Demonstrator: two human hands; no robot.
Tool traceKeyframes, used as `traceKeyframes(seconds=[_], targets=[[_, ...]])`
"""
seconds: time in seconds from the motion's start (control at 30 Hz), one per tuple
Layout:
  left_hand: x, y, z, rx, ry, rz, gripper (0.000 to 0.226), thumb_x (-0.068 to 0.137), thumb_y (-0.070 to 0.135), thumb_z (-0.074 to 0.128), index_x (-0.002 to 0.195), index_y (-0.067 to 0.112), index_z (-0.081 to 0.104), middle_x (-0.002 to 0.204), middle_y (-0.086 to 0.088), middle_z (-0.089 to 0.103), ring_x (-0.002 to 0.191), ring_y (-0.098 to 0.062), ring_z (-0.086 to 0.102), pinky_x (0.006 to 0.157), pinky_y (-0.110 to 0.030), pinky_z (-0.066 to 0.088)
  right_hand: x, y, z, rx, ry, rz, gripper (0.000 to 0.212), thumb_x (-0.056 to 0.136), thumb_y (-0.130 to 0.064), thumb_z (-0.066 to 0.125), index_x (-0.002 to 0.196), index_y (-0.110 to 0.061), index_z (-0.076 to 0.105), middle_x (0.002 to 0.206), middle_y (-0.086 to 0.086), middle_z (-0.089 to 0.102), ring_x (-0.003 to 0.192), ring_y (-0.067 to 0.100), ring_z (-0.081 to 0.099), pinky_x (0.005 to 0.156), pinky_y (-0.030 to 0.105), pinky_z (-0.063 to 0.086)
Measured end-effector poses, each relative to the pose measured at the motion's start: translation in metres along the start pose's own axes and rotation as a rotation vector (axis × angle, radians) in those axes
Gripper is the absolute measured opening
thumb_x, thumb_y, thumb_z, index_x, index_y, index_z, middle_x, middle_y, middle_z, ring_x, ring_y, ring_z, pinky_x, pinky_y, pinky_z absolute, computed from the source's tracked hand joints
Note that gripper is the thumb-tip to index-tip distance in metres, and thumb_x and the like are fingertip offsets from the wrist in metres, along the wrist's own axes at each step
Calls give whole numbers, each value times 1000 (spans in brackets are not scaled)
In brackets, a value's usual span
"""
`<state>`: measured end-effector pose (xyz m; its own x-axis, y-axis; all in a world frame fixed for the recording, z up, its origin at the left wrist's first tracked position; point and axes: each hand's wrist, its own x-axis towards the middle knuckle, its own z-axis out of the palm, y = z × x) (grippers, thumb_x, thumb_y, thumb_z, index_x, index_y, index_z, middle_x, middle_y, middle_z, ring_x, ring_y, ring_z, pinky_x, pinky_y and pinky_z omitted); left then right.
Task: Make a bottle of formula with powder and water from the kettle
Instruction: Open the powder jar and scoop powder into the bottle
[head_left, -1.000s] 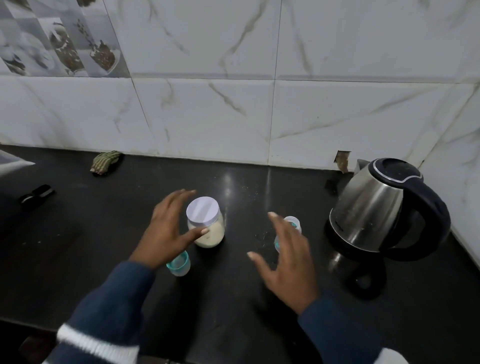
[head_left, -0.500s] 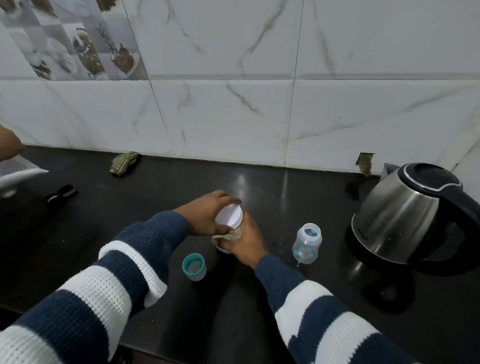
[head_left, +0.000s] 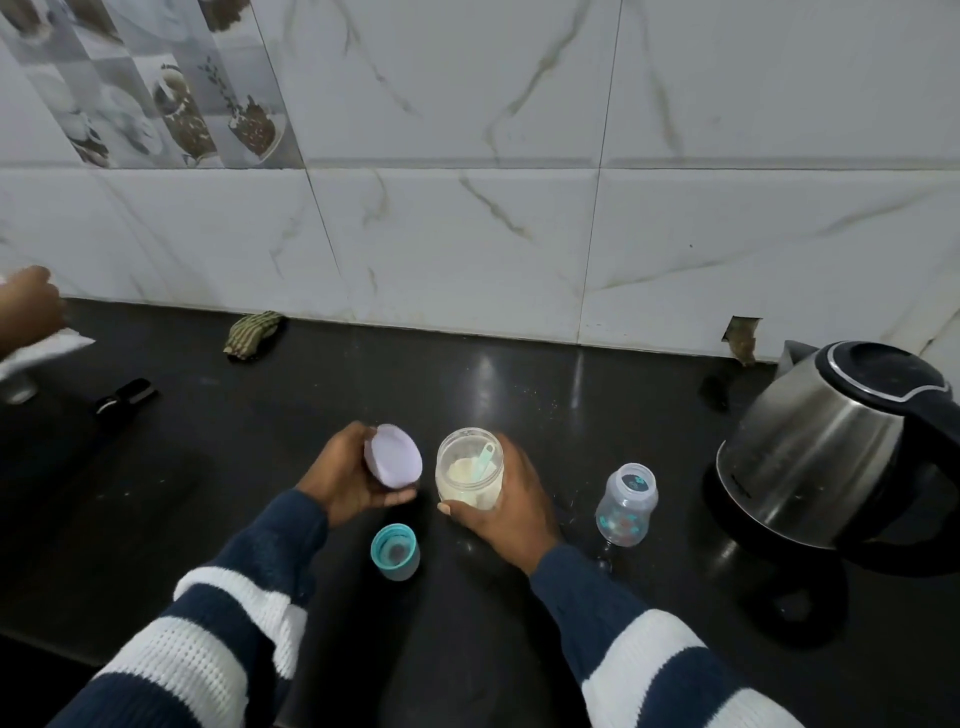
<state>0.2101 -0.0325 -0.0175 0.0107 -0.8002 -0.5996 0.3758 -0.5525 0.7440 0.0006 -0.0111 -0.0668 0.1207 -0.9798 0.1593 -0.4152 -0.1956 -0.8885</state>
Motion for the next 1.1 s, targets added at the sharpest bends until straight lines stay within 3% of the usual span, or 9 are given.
traceKeyframes(seconds=[0.17, 0.3, 0.47, 0.53, 0.6, 0.67, 0.77, 0.9, 1.1], targets=[[10, -13, 1, 351, 159, -29, 28, 97, 29, 42, 107, 6, 52, 96, -20, 61, 79, -36, 63, 62, -41, 55, -8, 1, -4, -43, -14, 2, 85, 55, -47, 84, 129, -37, 43, 125, -13, 55, 118, 9, 51, 97, 31, 46], [11, -11, 10, 622, 193, 0, 36, 98, 35, 44, 111, 5, 58, 96, -18, 62, 78, -29, 61, 61, -33, 52, -9, -3, -9, -35, -35, 12, 85, 56, -44, 85, 130, -37, 43, 126, -13, 55, 118, 8, 50, 96, 27, 44], [9, -4, 11, 1134, 335, 343, 38, 95, 41, 48, 115, 12, 62, 116, -9, 61, 103, -26, 58, 93, -38, 47, -8, -1, -8, -8, -90, 100, 106, 56, -53, 86, 145, -30, 32, 144, -6, 46, 132, 13, 44, 109, 37, 41], [-8, -5, 24, 1070, 309, 575, 32, 96, 34, 51, 118, 14, 64, 113, -2, 63, 103, -20, 58, 93, -31, 45, -9, -5, -12, -1, -132, 171, 119, 60, -48, 88, 153, -22, 18, 154, 0, 32, 140, 18, 35, 113, 35, 33], [-23, -10, 39, 928, 231, 638, 24, 95, 29, 55, 107, 16, 70, 97, -2, 69, 85, -16, 62, 77, -27, 50, -12, -10, -19, 0, -58, 189, 118, 59, -54, 84, 153, -20, 21, 152, 2, 33, 135, 20, 41, 111, 38, 38], [-29, -18, 48, 817, 143, 583, 18, 93, 28, 59, 99, 18, 72, 84, -3, 70, 66, -13, 61, 57, -23, 50, -18, -19, -27, -52, 70, 96, 94, 63, -60, 74, 143, -24, 41, 136, -2, 45, 119, 19, 53, 98, 43, 49], [-28, -28, 52, 758, 115, 523, 17, 92, 18, 62, 105, 17, 71, 80, 0, 69, 53, -8, 59, 51, -20, 51, -12, -39, -43, -399, 127, -90, 38, 82, -42, 66, 118, -30, 64, 114, -5, 51, 111, 17, 50, 80, 36, 51], [-25, -36, 51, 662, 86, 483, 23, 93, 10, 57, 111, 15, 70, 70, -4, 64, 52, -12, 60, 53, -27, 52, 14, -62, -54, -830, -90, -167, 27, 91, -24, 55, 111, -30, 71, 113, 3, 53, 111, 23, 47, 79, 36, 50], [-28, -39, 54, 569, 66, 468, 22, 94, 9, 56, 109, 16, 70, 65, -8, 60, 52, -17, 59, 56, -31, 54, 47, -82, -54, -1008, -476, -26, 37, 84, -17, 54, 118, -21, 68, 119, 8, 64, 107, 28, 62, 84, 38, 53]])
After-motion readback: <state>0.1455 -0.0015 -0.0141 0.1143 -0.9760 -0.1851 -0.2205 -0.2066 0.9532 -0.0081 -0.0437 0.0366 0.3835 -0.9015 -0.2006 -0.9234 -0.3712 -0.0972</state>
